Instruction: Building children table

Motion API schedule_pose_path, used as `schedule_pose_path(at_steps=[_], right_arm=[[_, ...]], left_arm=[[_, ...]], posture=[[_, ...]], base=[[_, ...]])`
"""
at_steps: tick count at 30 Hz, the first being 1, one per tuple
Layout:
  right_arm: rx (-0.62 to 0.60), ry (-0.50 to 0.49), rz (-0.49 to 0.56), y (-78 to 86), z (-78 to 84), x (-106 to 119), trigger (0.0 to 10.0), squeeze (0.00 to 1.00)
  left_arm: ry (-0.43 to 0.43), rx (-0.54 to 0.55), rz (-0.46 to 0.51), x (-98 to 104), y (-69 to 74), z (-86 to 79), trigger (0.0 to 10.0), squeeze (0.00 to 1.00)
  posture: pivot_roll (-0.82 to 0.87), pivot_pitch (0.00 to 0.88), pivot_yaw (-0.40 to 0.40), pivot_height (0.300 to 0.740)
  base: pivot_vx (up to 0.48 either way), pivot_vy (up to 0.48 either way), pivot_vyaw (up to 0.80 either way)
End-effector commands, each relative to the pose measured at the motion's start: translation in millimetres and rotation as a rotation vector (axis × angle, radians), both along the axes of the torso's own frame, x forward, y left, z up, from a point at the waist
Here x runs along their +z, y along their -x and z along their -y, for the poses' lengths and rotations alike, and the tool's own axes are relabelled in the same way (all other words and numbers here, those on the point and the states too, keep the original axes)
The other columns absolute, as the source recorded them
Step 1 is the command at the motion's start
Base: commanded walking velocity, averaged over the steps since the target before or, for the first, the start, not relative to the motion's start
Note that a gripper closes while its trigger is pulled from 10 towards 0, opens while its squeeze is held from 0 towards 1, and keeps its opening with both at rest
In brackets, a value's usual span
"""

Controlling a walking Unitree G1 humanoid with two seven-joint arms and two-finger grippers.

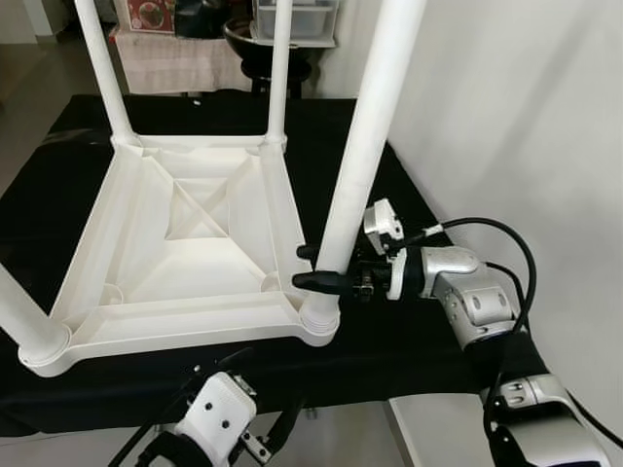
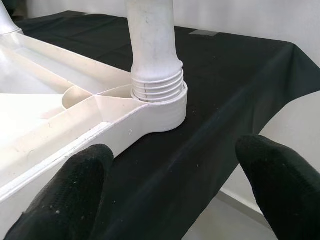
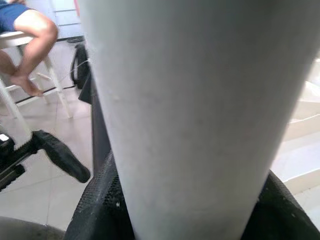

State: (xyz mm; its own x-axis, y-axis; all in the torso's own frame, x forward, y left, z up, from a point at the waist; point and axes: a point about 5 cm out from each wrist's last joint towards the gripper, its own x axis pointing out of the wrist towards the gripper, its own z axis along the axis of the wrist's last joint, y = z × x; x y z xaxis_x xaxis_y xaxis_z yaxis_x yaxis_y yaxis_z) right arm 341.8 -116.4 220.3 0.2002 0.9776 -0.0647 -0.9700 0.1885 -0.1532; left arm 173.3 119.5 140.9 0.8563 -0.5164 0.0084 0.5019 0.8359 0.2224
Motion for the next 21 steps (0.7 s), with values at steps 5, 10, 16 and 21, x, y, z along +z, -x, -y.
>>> schedule_pose_path(at_steps=[5,10,16,21], right_arm=[[-0.290,-0.058,-0.051,5.9,3.8,-13.9,0.0,0.00],[-0.946,-0.155,-0.127,38.1,-24.5,-49.6,0.0,0.00],[-0.905,-0.130,-0.145,43.8,-46.5,-55.7,0.0,0.00],[-0.872,-0.131,-0.154,42.9,-49.2,-55.2,0.0,0.00]], left_arm=[[-0.004,-0.002,-0.003,-0.5,0.6,1.2,10.0,0.00],[-0.010,-0.013,-0.002,-1.6,-2.6,-0.5,10.0,0.00],[-0.012,-0.016,-0.002,-2.9,-6.5,-1.7,10.0,0.00],[-0.009,-0.009,0.001,-2.8,-7.7,-2.0,10.0,0.00]], posture=[[0.05,0.158,-0.127,0.740],[0.04,0.139,-0.096,0.740],[0.04,0.127,-0.098,0.740],[0.03,0.124,-0.099,0.740]], base=[[0.000,0.000,0.00],[0.000,0.000,0.00],[0.000,0.000,0.00],[0.000,0.000,0.00]])
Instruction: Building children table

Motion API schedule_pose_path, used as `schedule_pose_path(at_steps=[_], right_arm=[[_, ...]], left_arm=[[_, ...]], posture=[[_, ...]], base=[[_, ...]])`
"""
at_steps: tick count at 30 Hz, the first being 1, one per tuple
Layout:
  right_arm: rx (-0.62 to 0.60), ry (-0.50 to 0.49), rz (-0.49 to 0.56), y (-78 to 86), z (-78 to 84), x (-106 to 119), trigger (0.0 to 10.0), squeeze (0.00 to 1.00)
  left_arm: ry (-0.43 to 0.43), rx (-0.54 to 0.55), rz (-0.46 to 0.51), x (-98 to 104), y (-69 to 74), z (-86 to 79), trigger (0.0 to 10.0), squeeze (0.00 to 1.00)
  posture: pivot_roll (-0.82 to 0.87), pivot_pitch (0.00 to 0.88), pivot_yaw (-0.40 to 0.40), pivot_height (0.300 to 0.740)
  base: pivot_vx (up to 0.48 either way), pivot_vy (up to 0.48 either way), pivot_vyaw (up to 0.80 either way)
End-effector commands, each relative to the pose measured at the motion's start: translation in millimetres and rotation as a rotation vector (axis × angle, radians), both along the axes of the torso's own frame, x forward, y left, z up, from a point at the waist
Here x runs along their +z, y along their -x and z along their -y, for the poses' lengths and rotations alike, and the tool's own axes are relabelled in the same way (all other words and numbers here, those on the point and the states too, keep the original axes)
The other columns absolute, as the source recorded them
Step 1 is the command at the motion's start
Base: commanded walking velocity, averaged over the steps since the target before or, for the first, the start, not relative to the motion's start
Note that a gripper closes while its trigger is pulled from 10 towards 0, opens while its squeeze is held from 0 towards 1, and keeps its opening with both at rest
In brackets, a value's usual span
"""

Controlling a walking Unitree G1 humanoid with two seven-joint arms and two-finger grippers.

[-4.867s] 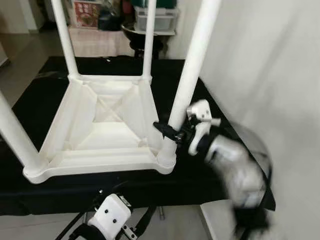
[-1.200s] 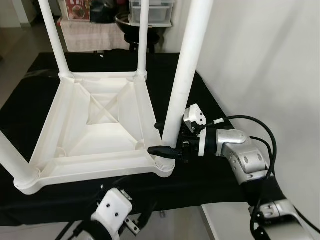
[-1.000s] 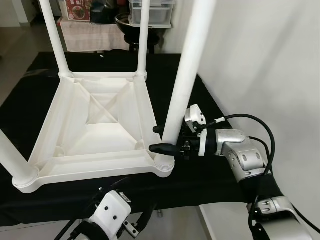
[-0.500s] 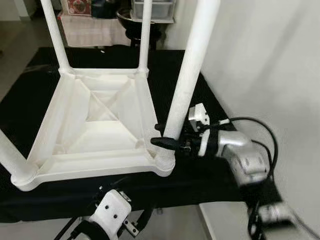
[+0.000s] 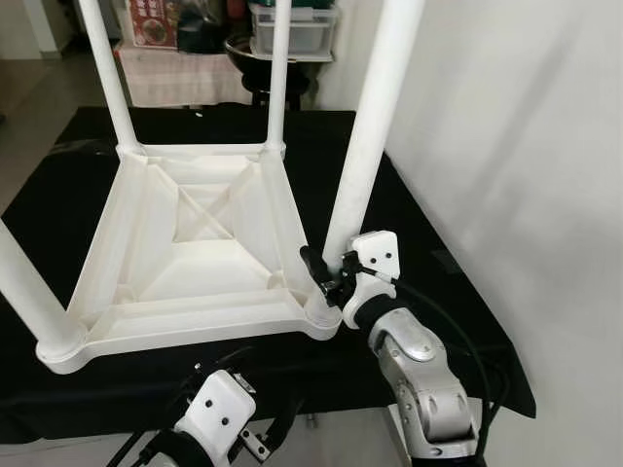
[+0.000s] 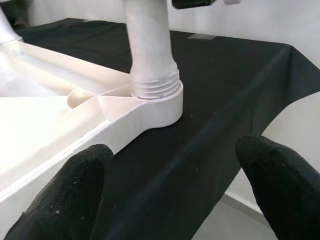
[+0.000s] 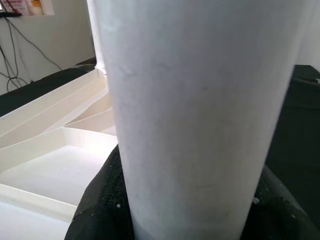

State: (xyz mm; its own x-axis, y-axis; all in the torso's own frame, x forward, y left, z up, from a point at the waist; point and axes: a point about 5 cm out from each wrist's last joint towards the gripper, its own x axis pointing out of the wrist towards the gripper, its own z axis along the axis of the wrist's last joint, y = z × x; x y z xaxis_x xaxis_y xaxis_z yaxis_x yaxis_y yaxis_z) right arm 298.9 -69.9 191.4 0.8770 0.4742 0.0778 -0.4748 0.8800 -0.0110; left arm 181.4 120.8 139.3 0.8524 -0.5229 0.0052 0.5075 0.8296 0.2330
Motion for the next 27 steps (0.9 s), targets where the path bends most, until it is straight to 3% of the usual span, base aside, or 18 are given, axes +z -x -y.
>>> schedule_pose_path(at_steps=[1,2,4,5,6,8,9,11,12,13,20,21,23,24,25,26,27], right_arm=[[0.069,0.023,-0.126,-0.9,-4.8,-23.5,10.0,0.00],[0.154,0.018,-0.106,-1.0,-7.9,-17.1,10.0,0.00],[0.154,0.018,-0.106,-1.0,-7.9,-17.1,10.0,0.00],[0.266,0.000,-0.081,-2.4,-9.2,-8.0,10.0,1.00],[0.266,0.000,-0.081,-2.4,-9.2,-8.0,10.0,1.00],[0.500,-0.014,-0.021,-1.7,-7.6,12.0,10.0,1.00],[0.500,-0.014,-0.021,-1.7,-7.6,12.0,10.0,1.00],[0.690,0.072,0.036,-4.7,0.3,20.6,10.0,1.00],[0.690,0.072,0.036,-4.7,0.3,20.6,10.0,1.00],[0.756,0.118,0.046,-10.3,4.0,21.8,10.0,0.00],[0.886,0.137,0.046,-31.2,7.1,34.2,10.0,0.00],[0.908,0.127,0.043,-33.8,6.5,36.9,8.4,0.00],[0.922,0.119,0.040,-35.0,6.1,38.4,8.4,0.00],[0.945,0.118,0.038,-35.9,6.0,39.8,2.6,0.00],[0.945,0.118,0.038,-35.9,6.0,39.8,2.6,0.00],[0.968,0.121,0.035,-36.4,6.1,41.1,0.0,0.00],[0.968,0.121,0.035,-36.4,6.1,41.1,0.0,0.00]], left_arm=[[0.003,0.001,-0.001,-1.2,-0.2,-0.7,10.0,0.00],[0.004,0.002,0.000,-1.1,-0.8,-0.5,10.0,0.00],[0.004,0.002,0.000,-1.1,-0.8,-0.5,10.0,0.00],[0.004,0.002,0.000,-1.2,-1.2,-0.2,10.0,0.00],[0.004,0.002,0.000,-1.2,-1.2,-0.2,10.0,0.00],[0.006,0.001,0.001,-1.1,-1.7,0.5,10.0,0.00],[0.006,0.001,0.001,-1.1,-1.7,0.5,10.0,0.00],[0.008,0.001,0.003,-0.8,-1.3,0.9,10.0,0.00],[0.008,0.001,0.003,-0.8,-1.3,0.9,10.0,0.00],[0.009,0.002,0.003,-0.5,-0.9,0.9,10.0,0.00],[0.010,0.002,0.001,0.9,3.2,1.2,10.0,0.00],[0.010,0.002,-0.001,1.2,4.3,1.3,10.0,0.00],[0.010,0.002,-0.002,1.4,5.0,1.3,10.0,0.00],[0.010,0.001,-0.003,1.6,6.0,1.2,10.0,0.00],[0.010,0.001,-0.003,1.6,6.0,1.2,10.0,0.00],[0.010,0.001,-0.005,1.8,7.0,1.0,10.0,0.00],[0.010,0.001,-0.005,1.8,7.0,1.0,10.0,0.00]], posture=[[0.03,0.124,-0.100,0.740],[0.03,0.124,-0.100,0.740],[0.03,0.124,-0.100,0.740],[0.03,0.123,-0.100,0.740],[0.03,0.123,-0.100,0.740],[0.03,0.123,-0.103,0.740],[0.03,0.123,-0.103,0.740],[0.03,0.126,-0.105,0.740],[0.03,0.126,-0.105,0.740],[0.04,0.130,-0.105,0.740],[0.05,0.148,-0.104,0.740],[0.06,0.152,-0.103,0.740],[0.06,0.153,-0.103,0.740],[0.06,0.160,-0.102,0.740],[0.06,0.160,-0.102,0.740],[0.06,0.163,-0.101,0.740],[0.06,0.163,-0.101,0.740]], base=[[0.000,0.000,0.00],[0.000,0.000,0.00],[0.000,0.000,0.00],[0.000,0.000,0.00],[0.000,0.000,0.00],[0.000,0.000,0.00],[0.000,0.000,0.00],[0.000,0.000,0.00],[0.000,0.000,0.00],[0.000,0.000,0.00],[0.000,0.000,0.00],[0.000,0.000,0.00],[0.000,0.000,0.00],[0.000,0.000,0.00],[0.000,0.000,0.00],[0.000,0.000,0.00],[0.000,0.000,0.00]])
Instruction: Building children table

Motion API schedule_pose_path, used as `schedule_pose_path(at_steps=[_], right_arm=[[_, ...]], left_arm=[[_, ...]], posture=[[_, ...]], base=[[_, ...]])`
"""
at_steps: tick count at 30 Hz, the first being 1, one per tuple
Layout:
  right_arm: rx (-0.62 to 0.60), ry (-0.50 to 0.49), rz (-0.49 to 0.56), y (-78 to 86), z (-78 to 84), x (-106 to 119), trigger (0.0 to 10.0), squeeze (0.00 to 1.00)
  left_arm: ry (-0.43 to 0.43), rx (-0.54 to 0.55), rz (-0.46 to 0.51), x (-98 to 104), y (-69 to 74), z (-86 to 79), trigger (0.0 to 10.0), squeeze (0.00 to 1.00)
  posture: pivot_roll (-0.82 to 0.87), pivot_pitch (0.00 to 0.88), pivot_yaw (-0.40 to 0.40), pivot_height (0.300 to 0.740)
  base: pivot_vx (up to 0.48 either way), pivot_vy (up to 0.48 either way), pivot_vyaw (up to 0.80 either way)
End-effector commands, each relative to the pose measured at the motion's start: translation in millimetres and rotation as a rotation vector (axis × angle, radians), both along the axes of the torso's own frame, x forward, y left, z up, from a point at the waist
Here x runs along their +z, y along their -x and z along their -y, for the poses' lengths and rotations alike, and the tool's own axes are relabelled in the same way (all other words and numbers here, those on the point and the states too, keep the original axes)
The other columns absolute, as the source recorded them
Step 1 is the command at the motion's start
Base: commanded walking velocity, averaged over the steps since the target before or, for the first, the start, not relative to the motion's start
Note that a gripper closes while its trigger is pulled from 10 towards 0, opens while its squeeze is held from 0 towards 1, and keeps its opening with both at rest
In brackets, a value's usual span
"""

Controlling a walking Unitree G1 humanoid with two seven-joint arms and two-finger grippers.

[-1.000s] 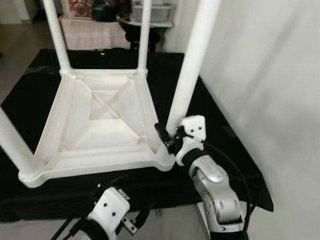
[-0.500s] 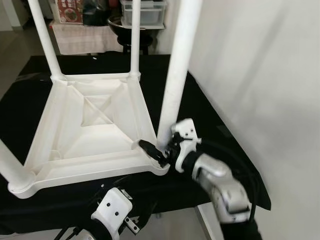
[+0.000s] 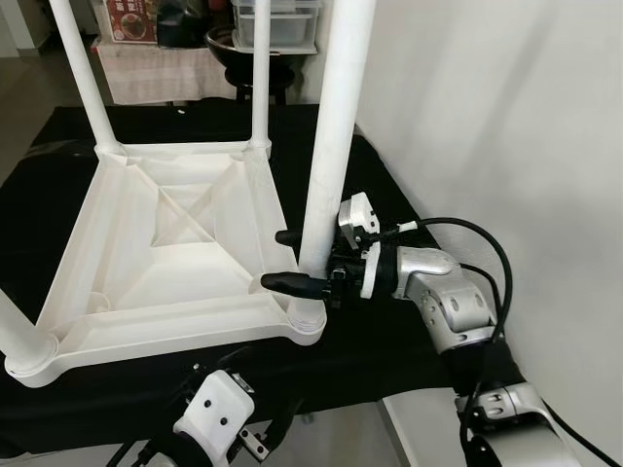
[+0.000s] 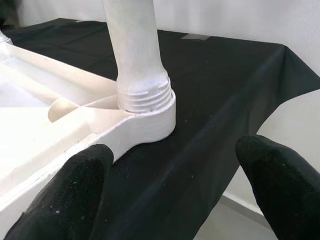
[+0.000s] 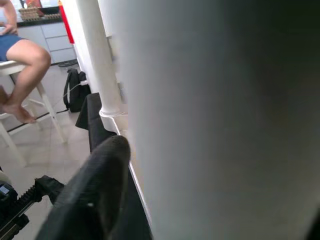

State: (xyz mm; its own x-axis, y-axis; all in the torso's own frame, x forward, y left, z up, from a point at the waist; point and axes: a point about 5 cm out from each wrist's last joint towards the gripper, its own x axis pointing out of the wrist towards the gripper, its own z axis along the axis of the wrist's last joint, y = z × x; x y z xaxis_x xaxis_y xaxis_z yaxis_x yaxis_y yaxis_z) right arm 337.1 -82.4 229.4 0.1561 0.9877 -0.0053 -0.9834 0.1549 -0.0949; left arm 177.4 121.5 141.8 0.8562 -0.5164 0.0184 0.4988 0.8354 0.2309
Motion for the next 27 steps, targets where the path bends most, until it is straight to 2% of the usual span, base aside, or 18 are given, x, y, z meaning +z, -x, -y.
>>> schedule_pose_path(at_steps=[1,7,13,14,15,16,17,18,19,20,21,22,23,24,25,26,27], right_arm=[[0.078,0.001,0.009,0.4,-5.2,4.2,0.0,0.00],[0.090,0.008,0.018,-4.0,-0.7,4.7,0.0,0.00],[-0.026,0.016,0.057,-6.8,7.4,1.3,0.0,0.00],[-0.148,-0.010,0.031,-4.3,10.1,-2.7,0.0,0.00],[-0.148,-0.010,0.031,-4.3,10.1,-2.7,0.0,0.00],[-0.348,-0.070,-0.026,1.6,8.5,-12.2,0.0,0.00],[-0.348,-0.070,-0.026,1.6,8.5,-12.2,0.0,0.00],[-0.603,-0.105,-0.054,6.8,9.1,-22.8,0.0,0.00],[-0.853,-0.101,-0.082,15.9,13.5,-35.9,0.0,0.00],[-0.960,-0.098,-0.131,33.8,7.9,-50.7,0.0,0.00],[-0.960,-0.098,-0.131,33.8,7.9,-50.7,0.0,0.00],[-0.988,-0.088,-0.147,46.0,1.3,-57.9,0.0,0.00],[-0.988,-0.088,-0.147,46.0,1.3,-57.9,0.0,0.00],[-0.938,-0.084,-0.155,50.1,-9.2,-61.2,0.0,0.00],[-0.938,-0.084,-0.155,50.1,-9.2,-61.2,0.0,0.00],[-0.884,-0.089,-0.142,48.6,-19.2,-60.5,0.0,0.00],[-0.884,-0.089,-0.142,48.6,-19.2,-60.5,0.0,0.00]], left_arm=[[0.001,-0.008,-0.018,-0.7,4.1,1.7,10.0,0.00],[0.001,-0.011,-0.022,-0.8,5.0,1.8,10.0,0.00],[0.000,-0.010,-0.022,-1.4,4.0,2.1,10.0,0.00],[0.000,-0.009,-0.021,-1.6,3.4,1.9,10.0,0.00],[0.000,-0.009,-0.021,-1.6,3.4,1.9,10.0,0.00],[0.000,-0.007,-0.019,-1.8,2.9,1.6,10.0,0.00],[0.000,-0.007,-0.019,-1.8,2.9,1.6,10.0,0.00],[0.000,-0.005,-0.018,-1.8,2.2,0.7,10.0,0.00],[0.000,-0.004,-0.017,-1.7,1.8,0.1,10.0,0.00],[0.001,-0.003,-0.016,-1.8,0.4,-0.2,10.0,0.00],[0.001,-0.003,-0.016,-1.8,0.4,-0.2,10.0,0.00],[-0.001,-0.004,-0.014,-1.7,-0.6,-0.3,10.0,0.00],[-0.001,-0.004,-0.014,-1.7,-0.6,-0.3,10.0,0.00],[-0.004,-0.008,-0.015,-2.8,-2.0,-0.3,10.0,0.00],[-0.004,-0.008,-0.015,-2.8,-2.0,-0.3,10.0,0.00],[-0.008,-0.013,-0.017,-4.1,-3.1,-0.8,10.0,0.00],[-0.008,-0.013,-0.017,-4.1,-3.1,-0.8,10.0,0.00]], posture=[[0.06,0.167,-0.100,0.740],[0.06,0.167,-0.099,0.740],[0.06,0.161,-0.106,0.740],[0.05,0.159,-0.112,0.740],[0.05,0.159,-0.112,0.740],[0.04,0.157,-0.119,0.740],[0.04,0.157,-0.119,0.740],[0.04,0.153,-0.116,0.740],[0.04,0.153,-0.116,0.740],[0.03,0.150,-0.095,0.740],[0.03,0.150,-0.095,0.740],[0.03,0.150,-0.095,0.740],[0.03,0.150,-0.095,0.740],[0.04,0.125,-0.095,0.740],[0.04,0.125,-0.095,0.740],[0.04,0.119,-0.100,0.740],[0.04,0.119,-0.100,0.740]], base=[[0.000,0.000,0.00],[0.000,0.000,0.00],[0.000,0.000,0.00],[0.000,0.000,0.00],[0.000,0.000,0.00],[0.000,0.000,0.00],[0.000,0.000,0.00],[0.000,0.000,0.00],[0.000,0.000,0.00],[0.000,0.000,0.00],[0.000,0.000,0.00],[0.000,0.000,0.00],[0.000,0.000,0.00],[0.000,0.000,0.00],[0.000,0.000,0.00],[0.000,0.000,0.00],[0.000,0.000,0.00]])
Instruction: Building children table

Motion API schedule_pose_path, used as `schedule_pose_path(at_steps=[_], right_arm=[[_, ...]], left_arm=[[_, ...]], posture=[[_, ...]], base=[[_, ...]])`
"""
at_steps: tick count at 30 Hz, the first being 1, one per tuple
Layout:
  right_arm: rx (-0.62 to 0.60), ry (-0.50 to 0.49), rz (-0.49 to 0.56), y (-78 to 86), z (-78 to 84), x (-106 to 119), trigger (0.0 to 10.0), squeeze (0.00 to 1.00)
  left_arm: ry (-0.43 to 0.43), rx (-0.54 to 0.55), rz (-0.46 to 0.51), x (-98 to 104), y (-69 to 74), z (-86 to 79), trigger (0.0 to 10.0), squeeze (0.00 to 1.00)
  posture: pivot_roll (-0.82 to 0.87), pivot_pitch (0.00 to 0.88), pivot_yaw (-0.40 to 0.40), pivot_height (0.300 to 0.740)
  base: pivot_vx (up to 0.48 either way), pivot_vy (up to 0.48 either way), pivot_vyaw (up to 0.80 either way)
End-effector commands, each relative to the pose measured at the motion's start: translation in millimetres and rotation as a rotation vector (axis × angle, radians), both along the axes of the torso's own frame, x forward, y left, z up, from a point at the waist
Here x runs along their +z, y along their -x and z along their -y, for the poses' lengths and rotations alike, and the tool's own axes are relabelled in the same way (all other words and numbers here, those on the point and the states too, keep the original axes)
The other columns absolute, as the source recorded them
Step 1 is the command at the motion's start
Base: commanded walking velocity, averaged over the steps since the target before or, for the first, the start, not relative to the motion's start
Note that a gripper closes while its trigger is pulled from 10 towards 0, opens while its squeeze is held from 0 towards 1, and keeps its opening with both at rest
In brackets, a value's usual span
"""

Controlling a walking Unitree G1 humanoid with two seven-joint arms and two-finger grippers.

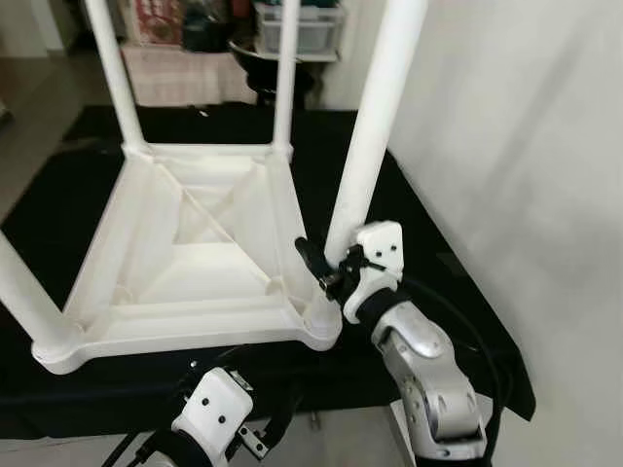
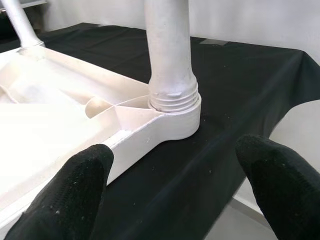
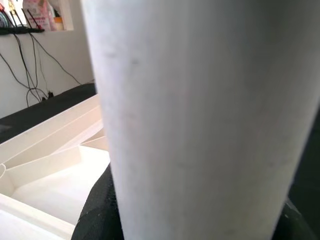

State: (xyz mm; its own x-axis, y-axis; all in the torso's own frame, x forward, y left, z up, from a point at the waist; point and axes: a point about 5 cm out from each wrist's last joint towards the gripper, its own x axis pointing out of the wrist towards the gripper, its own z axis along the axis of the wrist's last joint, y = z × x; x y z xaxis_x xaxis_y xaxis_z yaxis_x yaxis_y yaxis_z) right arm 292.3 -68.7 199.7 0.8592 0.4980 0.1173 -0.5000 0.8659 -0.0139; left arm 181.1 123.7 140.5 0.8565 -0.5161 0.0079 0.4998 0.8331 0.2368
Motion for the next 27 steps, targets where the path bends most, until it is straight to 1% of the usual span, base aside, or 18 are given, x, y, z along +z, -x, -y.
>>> schedule_pose_path(at_steps=[1,4,5,9,10,12,13,14,15,16,17,18,19,22,23,24,26,27], right_arm=[[0.038,0.000,-0.137,0.5,-11.5,-29.2,0.0,0.00],[0.073,-0.006,-0.141,-0.8,-18.4,-25.3,0.0,0.00],[0.076,-0.005,-0.145,-1.5,-18.5,-24.5,10.0,0.00],[0.081,-0.006,-0.159,-0.1,-19.7,-22.0,10.0,0.00],[0.198,-0.014,-0.132,-0.6,-20.5,-13.9,10.0,1.00],[0.198,-0.014,-0.132,-0.6,-20.5,-13.9,10.0,1.00],[0.290,-0.005,-0.097,-2.6,-19.0,-6.5,10.0,1.00],[0.423,0.025,-0.058,-6.8,-14.6,0.6,10.0,1.00],[0.423,0.025,-0.058,-6.8,-14.6,0.6,10.0,1.00],[0.570,0.064,-0.029,-9.3,-9.2,6.3,10.0,1.00],[0.652,0.091,-0.017,-10.8,-5.0,9.0,10.0,1.00],[0.742,0.161,0.016,-11.4,-0.6,10.3,10.0,1.00],[0.803,0.208,0.034,-11.6,2.2,10.8,10.0,0.41],[0.849,0.234,0.043,-12.9,4.2,12.7,10.0,0.41],[0.869,0.235,0.047,-18.3,5.5,17.2,10.0,0.00],[0.869,0.235,0.047,-18.3,5.5,17.2,10.0,0.00],[0.904,0.228,0.053,-30.4,4.8,27.0,10.0,0.00],[0.904,0.228,0.053,-30.4,4.8,27.0,10.0,0.00]], left_arm=[[0.001,-0.018,-0.012,-3.5,-0.3,1.1,10.0,0.00],[0.003,-0.015,-0.010,-3.6,-1.6,1.2,10.0,0.00],[0.004,-0.011,-0.008,-3.6,-2.1,1.1,10.0,0.00],[0.006,-0.007,-0.006,-3.4,-3.0,1.3,10.0,0.00],[0.006,-0.009,-0.006,-3.4,-3.3,1.7,10.0,0.00],[0.006,-0.009,-0.006,-3.4,-3.3,1.7,10.0,0.00],[0.007,-0.009,-0.006,-3.4,-3.5,2.1,10.0,0.00],[0.008,-0.010,-0.005,-3.2,-3.5,2.5,10.0,0.00],[0.008,-0.010,-0.005,-3.2,-3.5,2.5,10.0,0.00],[0.010,-0.009,-0.004,-3.1,-3.2,2.8,10.0,0.00],[0.011,-0.009,-0.004,-3.1,-3.0,3.0,10.0,0.00],[0.012,-0.008,-0.003,-2.9,-2.6,3.0,10.0,0.00],[0.013,-0.008,-0.003,-2.8,-2.2,3.1,10.0,0.00],[0.014,-0.007,-0.002,-2.4,-1.5,3.2,10.0,0.00],[0.014,-0.006,-0.003,-2.1,-0.5,3.0,10.0,0.00],[0.014,-0.006,-0.003,-2.1,-0.5,3.0,10.0,0.00],[0.014,-0.005,-0.006,-1.6,1.5,2.9,10.0,0.00],[0.014,-0.005,-0.006,-1.6,1.5,2.9,10.0,0.00]], posture=[[0.03,0.115,-0.096,0.740],[0.03,0.113,-0.097,0.740],[0.03,0.108,-0.095,0.740],[0.03,0.109,-0.094,0.740],[0.03,0.110,-0.097,0.740],[0.03,0.110,-0.097,0.740],[0.03,0.111,-0.097,0.740],[0.03,0.111,-0.101,0.740],[0.03,0.111,-0.101,0.740],[0.04,0.114,-0.104,0.740],[0.04,0.114,-0.104,0.740],[0.04,0.120,-0.106,0.740],[0.04,0.121,-0.106,0.740],[0.05,0.126,-0.105,0.740],[0.05,0.131,-0.104,0.740],[0.05,0.131,-0.104,0.740],[0.05,0.139,-0.101,0.740],[0.05,0.139,-0.101,0.740]], base=[[0.000,0.000,0.00],[0.000,0.000,0.00],[0.000,0.000,0.00],[0.000,0.000,0.00],[0.000,0.000,0.00],[0.000,0.000,0.00],[0.000,0.000,0.00],[0.000,0.000,0.00],[0.000,0.000,0.00],[0.000,0.000,0.00],[0.000,0.000,0.00],[0.000,0.000,0.00],[0.000,0.000,0.00],[0.000,0.000,0.00],[0.000,0.000,0.00],[0.000,0.000,0.00],[0.000,0.000,0.00],[0.000,0.000,0.00]])
